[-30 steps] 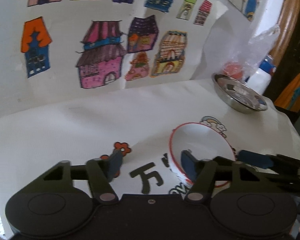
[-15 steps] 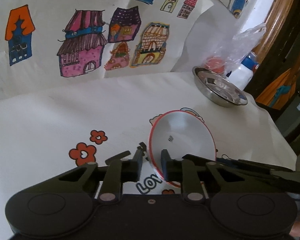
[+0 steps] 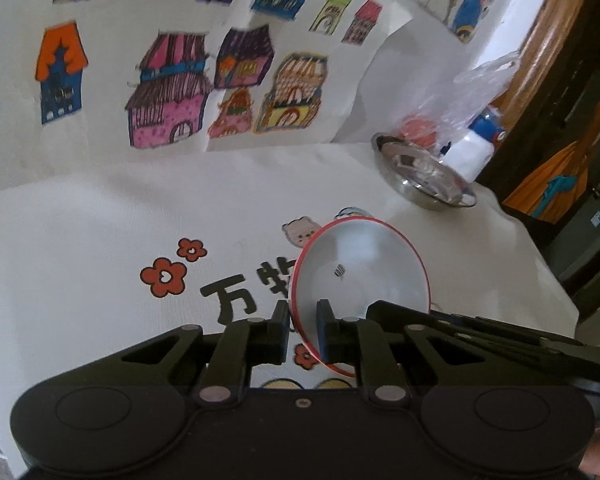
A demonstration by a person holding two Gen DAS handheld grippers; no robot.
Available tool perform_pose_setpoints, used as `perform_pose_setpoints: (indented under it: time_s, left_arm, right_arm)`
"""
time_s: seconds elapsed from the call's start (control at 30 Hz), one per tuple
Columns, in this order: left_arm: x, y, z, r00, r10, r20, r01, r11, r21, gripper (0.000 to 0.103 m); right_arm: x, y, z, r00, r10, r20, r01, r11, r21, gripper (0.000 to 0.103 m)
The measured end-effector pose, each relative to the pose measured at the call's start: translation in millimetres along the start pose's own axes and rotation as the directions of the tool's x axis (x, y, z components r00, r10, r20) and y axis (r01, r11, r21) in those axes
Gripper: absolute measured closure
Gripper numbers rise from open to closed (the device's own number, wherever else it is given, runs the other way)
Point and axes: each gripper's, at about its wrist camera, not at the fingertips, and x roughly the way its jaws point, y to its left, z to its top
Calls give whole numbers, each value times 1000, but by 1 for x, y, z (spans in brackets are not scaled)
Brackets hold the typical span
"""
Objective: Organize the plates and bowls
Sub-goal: 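Lift the second white bowl with both tools and carry it to the bowl stack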
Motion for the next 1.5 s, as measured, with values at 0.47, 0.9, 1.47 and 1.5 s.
perform_pose_setpoints:
  time_s: [0.47,0.9,1.47,1.5]
  left_arm:
    - [-81,-37,-31,999,-21,47,19,999,44,88]
    - [-128,-47,-73,999,-14,51,11,998,59,88]
    - [-131,-42,-108,1000,1,-20,-1,999,41,87]
    - [-130,-42,-109,1000,2,-28,-1,999,40,86]
  right_arm:
    - [-82,41,-25,998,8,60,-5,999,-49,85]
    - [-125,68,-70,999,-5,39,10,994,-109,84]
    - [-129,74,-103,999,-25,-48,19,991,-129,82]
    - [-128,74,-104,998,-26,-52,19,991,-131,81]
